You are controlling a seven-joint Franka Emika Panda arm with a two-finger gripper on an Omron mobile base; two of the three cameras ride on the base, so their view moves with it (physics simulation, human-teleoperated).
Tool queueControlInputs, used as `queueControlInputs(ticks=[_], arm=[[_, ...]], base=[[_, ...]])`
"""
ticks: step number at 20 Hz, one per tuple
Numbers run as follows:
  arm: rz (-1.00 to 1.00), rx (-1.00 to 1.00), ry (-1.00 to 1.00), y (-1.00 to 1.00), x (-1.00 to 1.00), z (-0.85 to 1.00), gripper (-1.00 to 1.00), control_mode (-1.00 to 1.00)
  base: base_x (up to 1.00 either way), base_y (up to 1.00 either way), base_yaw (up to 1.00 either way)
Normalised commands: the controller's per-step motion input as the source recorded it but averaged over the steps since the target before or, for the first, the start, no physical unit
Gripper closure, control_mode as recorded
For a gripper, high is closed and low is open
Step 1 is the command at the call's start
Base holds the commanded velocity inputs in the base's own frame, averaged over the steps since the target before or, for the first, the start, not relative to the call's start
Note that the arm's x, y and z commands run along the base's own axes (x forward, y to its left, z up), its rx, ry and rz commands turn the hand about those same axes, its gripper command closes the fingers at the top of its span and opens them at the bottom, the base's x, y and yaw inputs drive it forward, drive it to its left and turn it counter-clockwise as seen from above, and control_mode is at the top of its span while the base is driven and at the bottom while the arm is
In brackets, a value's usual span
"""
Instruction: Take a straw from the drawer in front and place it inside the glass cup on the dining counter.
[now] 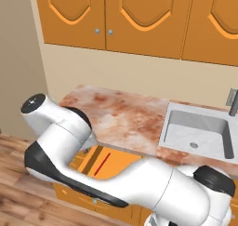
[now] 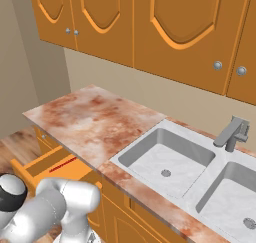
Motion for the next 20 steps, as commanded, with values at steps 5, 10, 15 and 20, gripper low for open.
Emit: queueControlInputs(ticks=[5, 10, 15, 20], arm=[[-0.19, 0.01, 0.03, -0.73, 0.18, -0.28, -1.0, -1.0], [-0.18, 0.01, 0.0, -0.75, 0.14, -0.45, -1.0, -1.0], [-0.06, 0.1, 0.06, -0.59, 0.37, -0.14, -1.0, -1.0], [-0.06, 0.16, 0.19, -0.32, 0.53, -0.2, -1.0, -1.0]], base=[[0.0, 0.0, 0.0], [0.0, 0.0, 0.0], [0.0, 0.0, 0.0], [0.0, 0.0, 0.0]])
